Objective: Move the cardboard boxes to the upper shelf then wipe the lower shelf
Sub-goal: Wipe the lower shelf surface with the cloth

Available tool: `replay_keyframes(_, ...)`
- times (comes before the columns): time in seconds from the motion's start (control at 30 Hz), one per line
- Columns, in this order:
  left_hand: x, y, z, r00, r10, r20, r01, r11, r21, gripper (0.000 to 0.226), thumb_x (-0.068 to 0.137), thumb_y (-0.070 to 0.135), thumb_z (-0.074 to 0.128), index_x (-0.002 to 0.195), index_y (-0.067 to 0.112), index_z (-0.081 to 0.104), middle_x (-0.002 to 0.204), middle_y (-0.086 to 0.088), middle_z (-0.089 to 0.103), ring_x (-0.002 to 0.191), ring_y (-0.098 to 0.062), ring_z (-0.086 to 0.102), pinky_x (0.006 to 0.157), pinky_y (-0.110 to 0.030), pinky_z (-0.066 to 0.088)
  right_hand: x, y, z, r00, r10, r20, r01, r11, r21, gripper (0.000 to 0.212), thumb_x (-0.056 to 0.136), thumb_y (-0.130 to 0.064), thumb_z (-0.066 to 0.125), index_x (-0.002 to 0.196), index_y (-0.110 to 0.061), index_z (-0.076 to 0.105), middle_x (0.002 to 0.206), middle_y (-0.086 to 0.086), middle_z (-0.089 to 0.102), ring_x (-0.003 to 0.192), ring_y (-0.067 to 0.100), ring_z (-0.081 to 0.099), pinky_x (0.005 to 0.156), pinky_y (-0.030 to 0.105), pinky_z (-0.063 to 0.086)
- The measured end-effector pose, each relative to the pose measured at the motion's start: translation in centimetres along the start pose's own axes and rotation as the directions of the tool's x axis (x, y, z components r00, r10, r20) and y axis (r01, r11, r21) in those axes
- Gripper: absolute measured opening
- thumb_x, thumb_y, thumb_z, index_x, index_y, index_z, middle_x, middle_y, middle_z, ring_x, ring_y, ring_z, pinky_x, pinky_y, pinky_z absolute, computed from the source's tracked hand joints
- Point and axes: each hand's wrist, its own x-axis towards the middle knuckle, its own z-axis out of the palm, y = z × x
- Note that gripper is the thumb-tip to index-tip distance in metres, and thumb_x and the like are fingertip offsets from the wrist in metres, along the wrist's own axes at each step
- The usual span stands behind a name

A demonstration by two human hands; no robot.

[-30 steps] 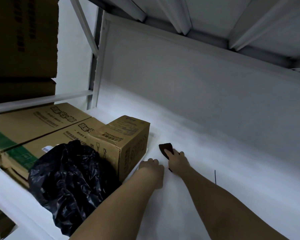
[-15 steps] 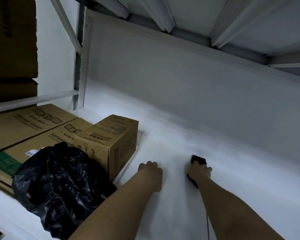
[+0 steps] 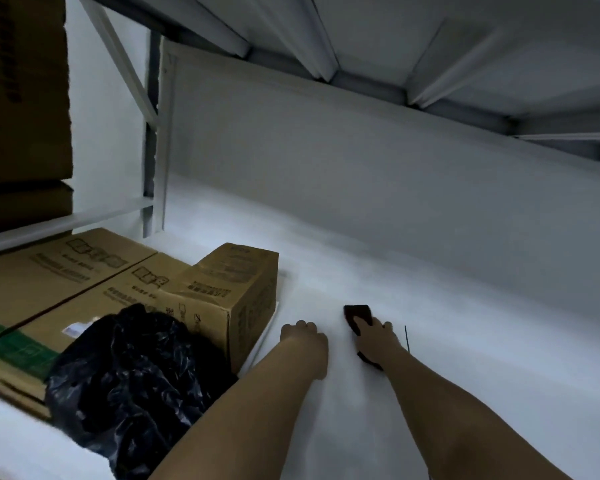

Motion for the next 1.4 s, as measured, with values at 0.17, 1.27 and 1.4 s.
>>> replay_keyframes(0.17, 0.1, -0.6, 0.1, 0.99, 0.134, 0.036, -0.137, 0.987, 0.08, 0.047, 0.093, 0.025, 0.049, 0.134, 0.005, 0.038, 0.137, -0.017, 0.036, 0.125, -0.031, 0.036, 0.096, -0.04, 0.035, -0.9, 3.4, 0.5, 0.954, 0.292, -0.064, -0.291, 0.956, 0.035, 0.047, 0.099, -0.018, 0.031, 0.146, -0.017, 0.029, 0.144, 0.02, 0.033, 0.131, 0.036, 0.031, 0.102, 0.038, 0.038)
replay_keyframes(1.27, 2.9, 2.3, -0.1, 0.997, 0.068, -0.028, -0.066, 0.996, 0.067, 0.048, 0.092, 0.028, 0.05, 0.134, 0.008, 0.038, 0.135, -0.014, 0.04, 0.125, -0.028, 0.038, 0.096, -0.038, 0.036, -0.2, 10.8, 0.6, 0.908, 0.403, -0.114, -0.411, 0.91, -0.059, 0.041, 0.098, -0.016, 0.033, 0.138, -0.012, 0.039, 0.135, 0.013, 0.049, 0.123, 0.028, 0.045, 0.095, 0.029, 0.042)
replay_keyframes(1.4, 2.9, 2.6, -0.2, 0.997, 0.07, -0.011, -0.069, 0.995, 0.077, 0.046, 0.092, 0.027, 0.05, 0.133, 0.008, 0.04, 0.133, -0.013, 0.042, 0.124, -0.029, 0.04, 0.096, -0.038, 0.037, -1.4, 6.7, -0.1, 0.9, 0.42, -0.116, -0.411, 0.907, 0.094, 0.037, 0.098, -0.013, 0.033, 0.13, -0.013, 0.051, 0.125, 0.005, 0.059, 0.116, 0.022, 0.055, 0.082, 0.026, 0.046)
